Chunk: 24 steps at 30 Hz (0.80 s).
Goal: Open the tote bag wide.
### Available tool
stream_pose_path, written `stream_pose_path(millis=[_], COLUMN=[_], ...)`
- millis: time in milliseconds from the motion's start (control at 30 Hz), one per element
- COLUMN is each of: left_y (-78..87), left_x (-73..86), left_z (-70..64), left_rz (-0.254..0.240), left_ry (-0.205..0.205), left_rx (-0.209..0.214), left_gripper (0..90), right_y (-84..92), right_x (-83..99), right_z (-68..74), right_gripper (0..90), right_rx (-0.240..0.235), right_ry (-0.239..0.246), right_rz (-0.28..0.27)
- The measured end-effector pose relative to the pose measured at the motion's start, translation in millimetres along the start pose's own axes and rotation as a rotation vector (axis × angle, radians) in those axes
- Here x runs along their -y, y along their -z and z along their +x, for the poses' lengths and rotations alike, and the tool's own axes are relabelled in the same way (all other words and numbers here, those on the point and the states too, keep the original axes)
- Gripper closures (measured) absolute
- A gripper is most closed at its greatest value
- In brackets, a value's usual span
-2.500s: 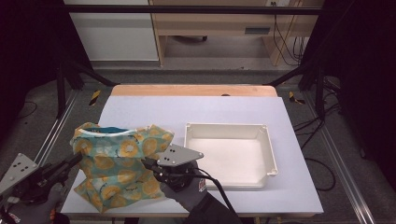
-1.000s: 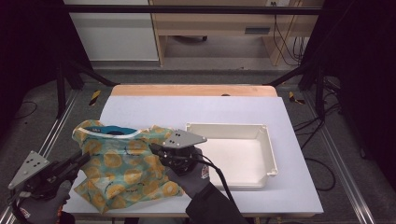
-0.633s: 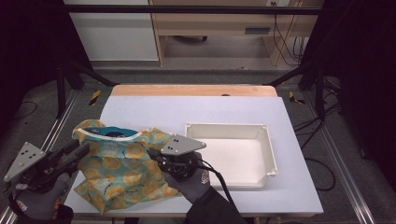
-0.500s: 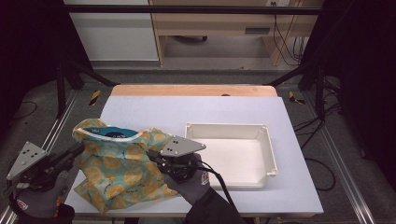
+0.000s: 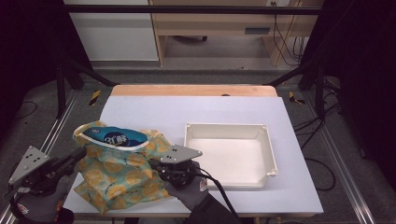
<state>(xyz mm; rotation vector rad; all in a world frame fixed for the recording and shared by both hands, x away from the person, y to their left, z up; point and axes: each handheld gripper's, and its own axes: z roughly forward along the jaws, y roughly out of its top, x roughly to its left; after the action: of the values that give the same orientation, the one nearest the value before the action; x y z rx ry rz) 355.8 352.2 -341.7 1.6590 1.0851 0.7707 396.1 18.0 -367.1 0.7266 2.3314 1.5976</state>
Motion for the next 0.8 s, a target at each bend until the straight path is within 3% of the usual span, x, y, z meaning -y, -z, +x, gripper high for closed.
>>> stream_pose_path(millis=[300, 400, 800], left_y=[2.0, -1.8, -5.5], left_x=[10.2, 17.3, 37.3], left_z=[6.7, 5.8, 5.3], left_rz=[0.023, 0.043, 0.045], left_ry=[0.012, 0.006, 0.031], left_rx=[-0.016, 0.0, 0.028], left_gripper=[90.0, 90.0, 90.0], right_y=[-17.2, -18.0, -17.2], right_x=[3.8, 7.6, 21.0], right_z=[2.5, 0.2, -3.7], right_gripper=[90.0, 90.0, 90.0], right_rx=[0.006, 0.011, 0.025], right_ry=[-0.007, -0.019, -0.049], right_rz=[0.012, 0.019, 0.021])
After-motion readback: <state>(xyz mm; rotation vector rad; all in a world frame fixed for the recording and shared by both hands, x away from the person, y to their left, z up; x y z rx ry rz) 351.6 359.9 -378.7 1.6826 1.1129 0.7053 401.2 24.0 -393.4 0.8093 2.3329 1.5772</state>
